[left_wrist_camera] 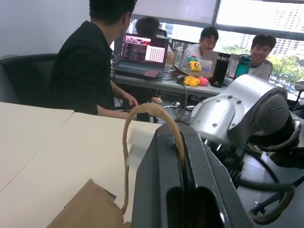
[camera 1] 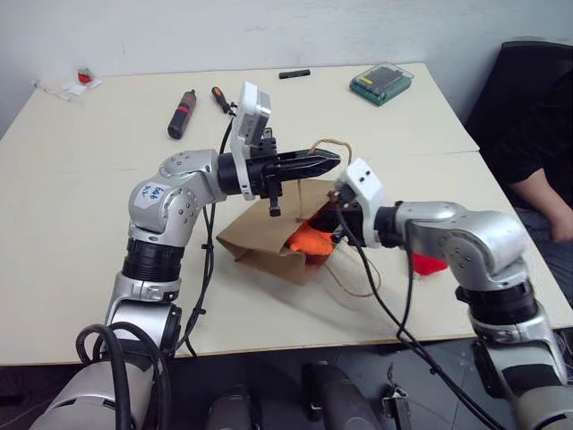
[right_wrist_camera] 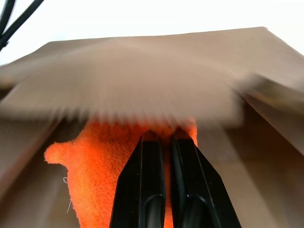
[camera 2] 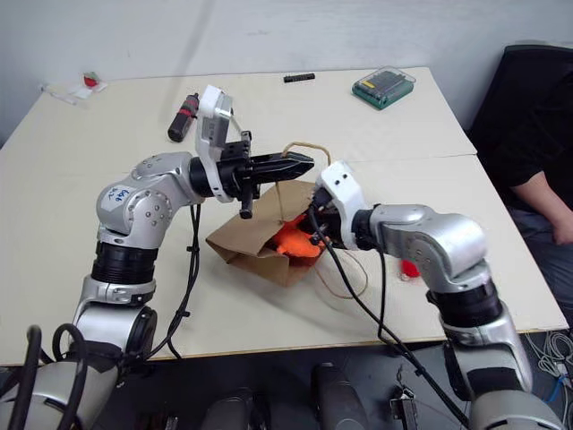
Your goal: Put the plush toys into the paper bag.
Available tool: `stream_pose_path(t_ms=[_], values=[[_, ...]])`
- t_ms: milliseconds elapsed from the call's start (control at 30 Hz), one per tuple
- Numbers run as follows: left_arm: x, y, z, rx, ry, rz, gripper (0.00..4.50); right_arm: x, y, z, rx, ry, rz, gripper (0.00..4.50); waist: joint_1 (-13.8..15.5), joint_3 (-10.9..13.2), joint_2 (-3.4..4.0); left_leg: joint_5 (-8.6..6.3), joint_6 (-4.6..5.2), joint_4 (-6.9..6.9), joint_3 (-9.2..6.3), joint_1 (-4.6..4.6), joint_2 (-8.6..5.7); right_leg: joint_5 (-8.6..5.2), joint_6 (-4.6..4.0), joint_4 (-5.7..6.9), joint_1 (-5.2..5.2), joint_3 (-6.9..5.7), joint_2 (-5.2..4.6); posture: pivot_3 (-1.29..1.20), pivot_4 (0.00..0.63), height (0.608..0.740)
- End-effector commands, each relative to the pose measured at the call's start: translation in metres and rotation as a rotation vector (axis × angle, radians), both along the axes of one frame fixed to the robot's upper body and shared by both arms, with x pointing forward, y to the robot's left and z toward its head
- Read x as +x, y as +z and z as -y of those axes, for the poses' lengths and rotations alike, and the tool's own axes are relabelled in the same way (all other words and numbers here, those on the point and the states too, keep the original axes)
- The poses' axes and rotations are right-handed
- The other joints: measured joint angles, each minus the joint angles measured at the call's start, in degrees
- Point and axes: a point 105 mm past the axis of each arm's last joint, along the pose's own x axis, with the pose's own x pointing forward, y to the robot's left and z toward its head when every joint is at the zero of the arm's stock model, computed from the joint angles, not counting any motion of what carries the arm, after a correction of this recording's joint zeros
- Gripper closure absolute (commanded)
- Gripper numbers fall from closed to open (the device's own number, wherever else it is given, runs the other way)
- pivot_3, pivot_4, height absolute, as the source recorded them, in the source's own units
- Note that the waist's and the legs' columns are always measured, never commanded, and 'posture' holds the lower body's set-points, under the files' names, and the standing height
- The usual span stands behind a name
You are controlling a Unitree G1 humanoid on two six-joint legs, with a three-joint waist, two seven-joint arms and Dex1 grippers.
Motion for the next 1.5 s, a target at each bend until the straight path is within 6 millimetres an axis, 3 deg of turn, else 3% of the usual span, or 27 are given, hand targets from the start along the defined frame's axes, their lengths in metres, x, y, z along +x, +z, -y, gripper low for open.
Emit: stream_pose_path(t_ms=[33, 200, 367, 467, 567, 700, 800, 967, 1133, 1300, 1500], values=[[-0.005, 0.012, 0.001, -0.034, -0.006, 0.048, 4.50, 0.012, 0.009, -0.015, 0.034, -0.007, 0.096, 4.48, -0.01, 0.00, 0.00, 0.00, 0.00, 0.00, 0.00, -0.01, 0.00, 0.00, 0.00, 0.02, -0.01, 0.00, -0.01, 0.00, 0.150, 0.740], [0.002, 0.018, -0.004, -0.055, 0.035, 0.056, 4.50, 0.017, 0.012, -0.016, 0.132, -0.078, 0.135, 2.92, -0.01, 0.00, 0.00, 0.00, 0.01, 0.04, -0.04, -0.06, 0.00, 0.00, 0.00, 0.04, -0.02, -0.04, -0.06, 0.00, 0.150, 0.740], [0.010, 0.022, -0.011, -0.074, 0.080, 0.062, 4.50, -0.005, 0.021, -0.007, 0.215, -0.051, 0.140, 1.13, 0.22, 0.00, 0.00, 0.00, 0.01, 0.05, -0.07, -0.09, -0.01, 0.00, 0.00, 0.04, -0.02, -0.09, -0.08, 0.00, 0.150, 0.740], [0.015, 0.023, -0.017, -0.077, 0.101, 0.062, 4.50, -0.025, 0.027, 0.014, 0.238, -0.063, 0.166, 0.05, 0.37, 0.00, 0.00, 0.00, 0.01, 0.04, -0.10, -0.10, -0.01, 0.00, 0.00, 0.04, -0.02, -0.11, -0.08, 0.00, 0.150, 0.740], [0.018, 0.022, -0.022, -0.078, 0.117, 0.061, 4.50, -0.041, 0.029, 0.043, 0.215, -0.134, 0.180, 0.05, 0.43, 0.00, 0.00, 0.00, 0.01, 0.05, -0.12, -0.14, -0.03, 0.00, 0.00, 0.00, -0.02, -0.12, -0.09, 0.00, 0.150, 0.740], [0.018, 0.023, -0.029, -0.081, 0.128, 0.057, 4.50, -0.070, 0.032, 0.105, 0.139, -0.329, 0.202, 0.05, 0.80, 0.00, -0.01, 0.00, 0.01, 0.04, -0.22, -0.19, -0.03, 0.00, 0.00, -0.07, 0.00, -0.18, -0.08, 0.00, 0.150, 0.740], [0.013, 0.024, -0.032, -0.079, 0.114, 0.060, 4.50, -0.080, 0.019, 0.164, -0.002, -0.609, 0.195, 0.05, 0.81, 0.00, -0.02, 0.00, 0.01, 0.04, -0.23, -0.17, -0.05, 0.00, 0.01, -0.08, 0.04, -0.16, -0.07, 0.00, 0.150, 0.740], [0.011, 0.023, -0.034, -0.078, 0.113, 0.059, 4.50, -0.085, -0.010, 0.205, -0.029, -0.885, 0.135, 0.05, 0.40, 0.00, -0.03, 0.02, -0.02, 0.01, -0.11, 0.02, -0.05, 0.00, 0.01, 0.03, 0.11, -0.02, 0.00, 0.00, 0.150, 0.740], [0.010, 0.022, -0.032, -0.077, 0.116, 0.056, 4.50, -0.076, -0.048, 0.217, 0.081, -1.058, 0.042, 0.05, 0.44, -0.01, -0.04, 0.05, -0.08, 0.00, -0.05, 0.10, -0.06, 0.00, 0.00, 0.07, 0.12, 0.05, 0.03, 0.00, 0.150, 0.740], [0.010, 0.022, -0.031, -0.070, 0.116, 0.060, 4.50, -0.062, -0.059, 0.206, 0.234, -1.059, -0.015, 0.05, 0.39, -0.01, -0.01, 0.05, -0.08, -0.01, 0.04, 0.14, -0.07, 0.00, 0.00, 0.12, 0.09, 0.09, 0.05, 0.00, 0.150, 0.740], [0.010, 0.021, -0.032, -0.062, 0.123, 0.061, 4.50, -0.057, -0.060, 0.196, 0.317, -1.020, -0.037, 2.12, 0.42, -0.01, -0.01, 0.05, -0.08, -0.01, 0.04, 0.16, -0.08, 0.00, 0.00, 0.13, 0.11, 0.11, 0.04, 0.00, 0.150, 0.740]])
